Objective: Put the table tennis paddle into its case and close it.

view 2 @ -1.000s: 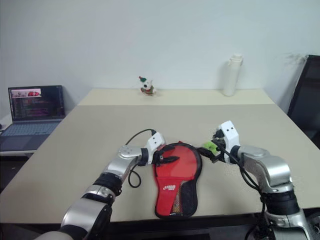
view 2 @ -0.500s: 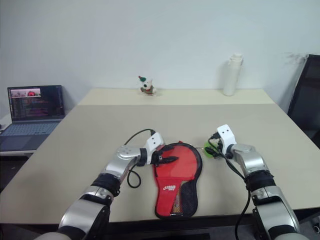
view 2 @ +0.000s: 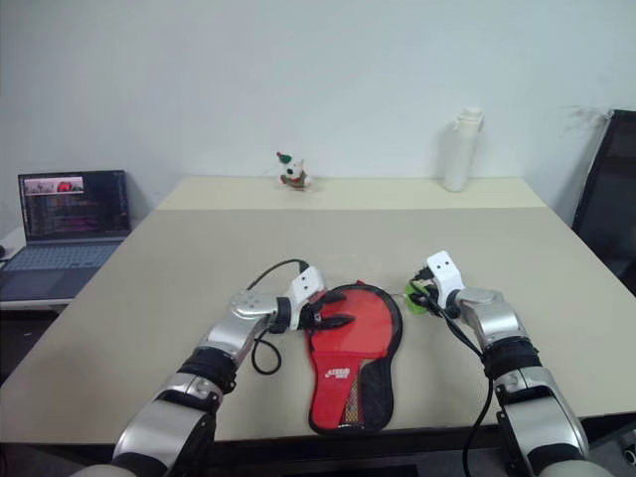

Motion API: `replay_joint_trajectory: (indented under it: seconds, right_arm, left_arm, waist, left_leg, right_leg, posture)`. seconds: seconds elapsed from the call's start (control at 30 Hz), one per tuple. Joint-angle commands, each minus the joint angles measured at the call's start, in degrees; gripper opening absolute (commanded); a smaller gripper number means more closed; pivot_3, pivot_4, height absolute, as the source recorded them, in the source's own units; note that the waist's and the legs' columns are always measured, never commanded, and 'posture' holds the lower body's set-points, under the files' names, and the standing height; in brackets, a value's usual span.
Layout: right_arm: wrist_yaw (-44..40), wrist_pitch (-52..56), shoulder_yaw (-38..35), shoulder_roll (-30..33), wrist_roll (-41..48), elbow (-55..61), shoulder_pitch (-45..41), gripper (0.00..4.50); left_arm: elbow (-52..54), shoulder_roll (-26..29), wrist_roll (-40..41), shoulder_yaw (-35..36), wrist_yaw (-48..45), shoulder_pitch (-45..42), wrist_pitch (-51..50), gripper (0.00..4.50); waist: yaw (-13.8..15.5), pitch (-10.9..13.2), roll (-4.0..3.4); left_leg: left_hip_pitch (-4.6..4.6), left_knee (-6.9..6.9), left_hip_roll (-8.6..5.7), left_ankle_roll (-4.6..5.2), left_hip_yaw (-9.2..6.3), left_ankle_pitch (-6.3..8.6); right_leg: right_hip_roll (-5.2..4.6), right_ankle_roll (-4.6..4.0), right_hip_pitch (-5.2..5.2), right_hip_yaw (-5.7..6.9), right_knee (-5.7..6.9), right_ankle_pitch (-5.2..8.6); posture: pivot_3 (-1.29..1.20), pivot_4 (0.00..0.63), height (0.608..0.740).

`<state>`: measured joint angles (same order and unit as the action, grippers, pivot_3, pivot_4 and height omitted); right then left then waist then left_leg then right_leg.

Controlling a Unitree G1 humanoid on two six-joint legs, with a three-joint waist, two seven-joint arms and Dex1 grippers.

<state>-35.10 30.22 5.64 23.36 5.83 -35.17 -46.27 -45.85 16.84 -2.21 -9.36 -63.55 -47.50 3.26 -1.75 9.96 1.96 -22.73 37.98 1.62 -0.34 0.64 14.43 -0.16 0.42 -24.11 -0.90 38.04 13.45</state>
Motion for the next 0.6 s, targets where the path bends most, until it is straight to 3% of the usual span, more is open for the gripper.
replay_joint_trajectory:
  seconds: [0.03, 0.1, 0.33, 0.6]
  right_arm:
    - [-0.03, 1.7, -0.48, 0.05, -0.32, 1.78, 1.11, 0.43]
    - [-0.03, 2.33, -0.5, 0.19, -0.32, 2.86, 1.42, 0.07]
    - [-2.39, 7.92, -0.73, 5.52, -0.11, 14.03, 4.76, 0.07]
    - [-8.01, 15.71, -1.34, 16.26, 1.03, 32.46, 15.31, 0.07]
  left_arm:
    - [1.23, 0.88, -0.23, -2.48, -4.08, 1.29, -1.14, 2.81]
    - [1.36, 1.09, -0.18, -2.93, -5.21, 1.45, -1.84, 2.81]
    - [-1.38, 1.87, -1.64, -4.9, -8.0, 1.66, -1.5, 2.81]
    - [-0.63, 1.27, -1.56, -6.33, -9.68, 2.69, -2.73, 2.81]
  waist:
    - [0.0, 0.0, 0.0]
    - [0.01, -0.01, -0.01]
    - [0.12, -0.02, -0.03]
    - [0.46, -0.17, -0.24]
  left_leg:
    - [0.0, 0.0, 0.0, 0.0, -0.01, 0.0]
    - [0.01, 0.0, -0.01, 0.0, 0.0, 0.0]
    - [-0.03, -0.01, -0.01, 0.0, -0.02, 0.0]
    - [-0.04, 0.0, -0.07, 0.0, -0.02, 0.0]
  right_leg:
    - [0.0, 0.0, 0.0, -0.01, 0.0, 0.0]
    - [0.0, 0.0, 0.0, -0.01, 0.0, 0.0]
    - [0.0, 0.02, 0.0, 0.0, -0.04, 0.02]
    - [-0.01, 0.28, 0.02, 0.0, -0.06, 0.17]
  posture:
    - [0.0, 0.15, 0.74]
    - [0.0, 0.15, 0.74]
    - [0.0, 0.15, 0.74]
    - [0.0, 0.15, 0.74]
